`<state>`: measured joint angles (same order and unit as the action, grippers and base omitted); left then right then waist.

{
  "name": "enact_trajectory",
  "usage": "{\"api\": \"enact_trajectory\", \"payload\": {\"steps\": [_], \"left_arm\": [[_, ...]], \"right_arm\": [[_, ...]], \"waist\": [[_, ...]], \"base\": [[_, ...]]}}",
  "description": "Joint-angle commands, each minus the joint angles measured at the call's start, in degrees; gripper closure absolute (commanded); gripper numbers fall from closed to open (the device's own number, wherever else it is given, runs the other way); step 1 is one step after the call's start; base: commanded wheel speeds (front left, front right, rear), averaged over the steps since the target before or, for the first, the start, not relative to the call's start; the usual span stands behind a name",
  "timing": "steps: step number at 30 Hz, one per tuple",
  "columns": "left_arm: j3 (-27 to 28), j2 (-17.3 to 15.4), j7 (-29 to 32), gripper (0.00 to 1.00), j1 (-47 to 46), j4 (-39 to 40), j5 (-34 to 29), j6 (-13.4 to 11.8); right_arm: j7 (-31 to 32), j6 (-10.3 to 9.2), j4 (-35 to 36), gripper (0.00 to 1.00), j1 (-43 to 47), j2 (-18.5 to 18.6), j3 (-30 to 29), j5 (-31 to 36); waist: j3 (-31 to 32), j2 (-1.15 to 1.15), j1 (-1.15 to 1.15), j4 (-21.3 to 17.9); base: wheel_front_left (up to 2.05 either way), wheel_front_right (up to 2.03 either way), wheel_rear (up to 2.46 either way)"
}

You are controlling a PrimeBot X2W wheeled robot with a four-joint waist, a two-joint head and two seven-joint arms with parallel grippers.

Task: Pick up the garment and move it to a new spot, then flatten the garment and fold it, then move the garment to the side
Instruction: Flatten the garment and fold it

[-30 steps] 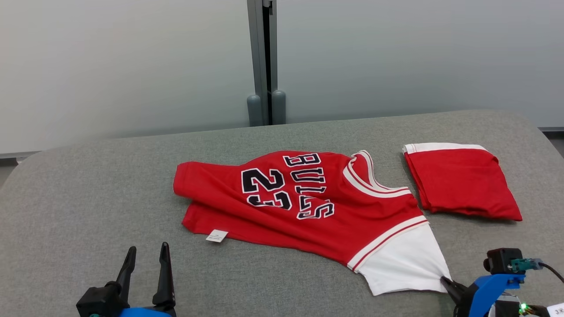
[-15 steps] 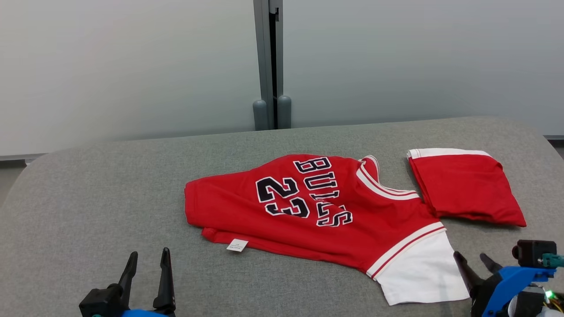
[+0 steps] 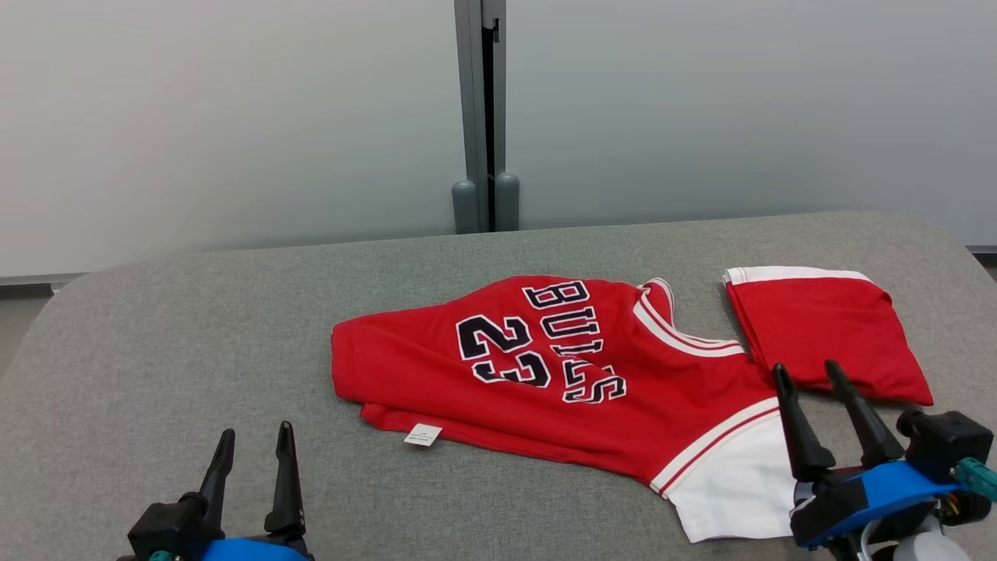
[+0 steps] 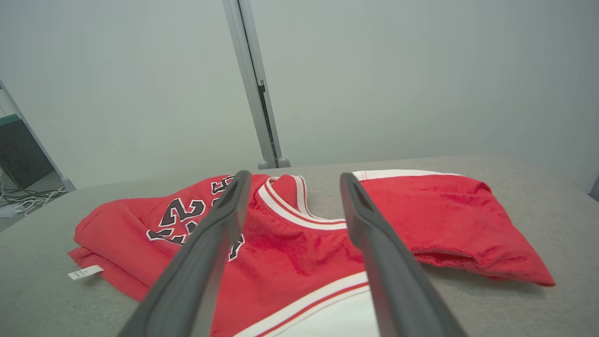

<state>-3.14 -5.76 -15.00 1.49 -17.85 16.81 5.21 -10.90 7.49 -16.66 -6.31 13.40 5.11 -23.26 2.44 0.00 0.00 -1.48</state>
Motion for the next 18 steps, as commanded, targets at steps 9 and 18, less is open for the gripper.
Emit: {"api": "enact_trajectory", "payload": {"steps": [9, 18], "left_arm": [[0.6, 1.1, -0.3, 0.0, 0.4, 1.3, -1.1, 0.8], [1.1, 1.6, -0.3, 0.0, 0.5, 1.2, -2.0, 1.0]], "right_arm": [[-3.3, 0.01, -2.5, 0.0, 0.5, 0.4, 3.3, -1.9], [-3.8, 0.01, -5.5, 0.0, -0.3, 1.0, 2.9, -2.0]], "waist": [[0.1, 0.0, 0.0, -0.1], [0.0, 0.0, 0.0, 0.0]], "base": [[0.0, 0.0, 0.0], [0.0, 0.0, 0.0]]}}
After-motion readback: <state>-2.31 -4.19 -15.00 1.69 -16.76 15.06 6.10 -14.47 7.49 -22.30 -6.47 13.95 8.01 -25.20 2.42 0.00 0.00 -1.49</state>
